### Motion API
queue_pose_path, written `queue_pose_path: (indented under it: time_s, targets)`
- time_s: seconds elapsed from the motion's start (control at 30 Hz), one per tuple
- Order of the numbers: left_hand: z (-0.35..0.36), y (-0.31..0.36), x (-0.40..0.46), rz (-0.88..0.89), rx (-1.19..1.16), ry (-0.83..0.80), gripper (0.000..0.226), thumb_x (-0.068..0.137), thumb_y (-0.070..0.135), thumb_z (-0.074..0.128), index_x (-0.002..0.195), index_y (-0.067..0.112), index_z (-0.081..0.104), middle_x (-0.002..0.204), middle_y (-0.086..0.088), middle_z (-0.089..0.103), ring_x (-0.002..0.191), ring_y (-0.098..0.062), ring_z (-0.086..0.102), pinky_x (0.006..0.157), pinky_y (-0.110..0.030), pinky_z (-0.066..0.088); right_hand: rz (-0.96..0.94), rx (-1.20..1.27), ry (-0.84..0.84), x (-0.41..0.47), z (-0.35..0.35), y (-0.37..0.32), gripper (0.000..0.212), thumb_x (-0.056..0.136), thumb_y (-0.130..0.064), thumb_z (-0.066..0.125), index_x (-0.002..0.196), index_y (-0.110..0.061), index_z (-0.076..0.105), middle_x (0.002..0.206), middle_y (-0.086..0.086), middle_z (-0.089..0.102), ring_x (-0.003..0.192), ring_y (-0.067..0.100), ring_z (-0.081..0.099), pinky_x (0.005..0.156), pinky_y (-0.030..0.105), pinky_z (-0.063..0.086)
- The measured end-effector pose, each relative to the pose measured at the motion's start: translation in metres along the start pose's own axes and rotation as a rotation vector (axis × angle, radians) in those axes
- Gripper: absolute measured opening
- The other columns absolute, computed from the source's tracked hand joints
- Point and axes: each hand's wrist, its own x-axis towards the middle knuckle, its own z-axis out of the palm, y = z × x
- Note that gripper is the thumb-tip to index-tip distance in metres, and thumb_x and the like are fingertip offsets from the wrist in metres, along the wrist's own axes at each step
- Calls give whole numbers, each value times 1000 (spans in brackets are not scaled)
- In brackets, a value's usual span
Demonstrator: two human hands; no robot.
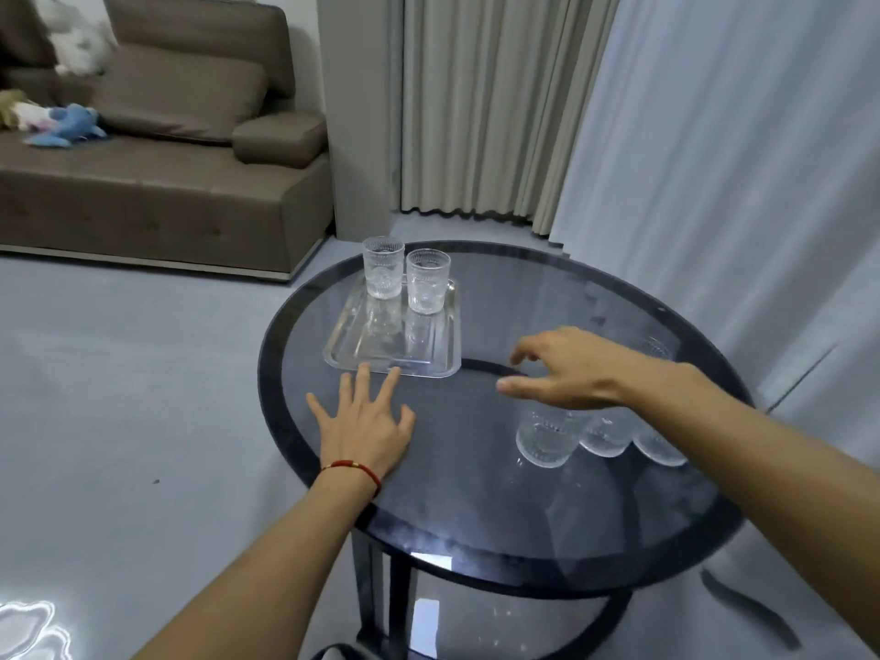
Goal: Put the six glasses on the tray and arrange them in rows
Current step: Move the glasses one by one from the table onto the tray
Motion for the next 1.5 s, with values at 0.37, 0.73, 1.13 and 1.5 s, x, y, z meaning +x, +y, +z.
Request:
queue_pose_path:
  time_s: [0.37, 0.73, 1.13, 1.5]
  targets:
    - [-1, 14, -22, 53, -25, -30, 65, 96, 52, 29, 156, 44, 7, 169, 3, -4, 155, -25, -3, 116, -71, 0, 91, 3, -53, -16, 27, 14, 82, 76, -50, 66, 149, -37, 30, 128, 9, 52, 115, 32, 56, 98, 44, 49]
    - [-7, -4, -4, 29, -3, 0, 68, 95, 55, 29, 157, 41, 4, 169, 2, 1, 155, -25, -3, 119, -67, 4, 94, 277, 225, -7, 38, 12, 84, 67, -48, 81, 140, -22, 48, 131, 1, 58, 119, 17, 56, 106, 42, 42]
    - [4, -9, 3, 37, -3, -2, 72, 92, 60, 17, 157, 39, -3, 169, 1, 3, 155, -23, -6, 120, -64, -6, 205, 742, 618, 100, 17, -28, 86, 63, -45, 86, 137, -22, 50, 127, 6, 63, 108, 16, 57, 82, 26, 45]
    - [7, -8, 4, 26, -2, 8, 74, 89, 60, 14, 158, 36, 4, 169, 1, -2, 155, -23, -12, 118, -65, -8, 20, 619, 597, 228, 17, -107, 74, 71, -33, 83, 132, -10, 46, 113, 8, 61, 104, 25, 57, 76, 32, 45]
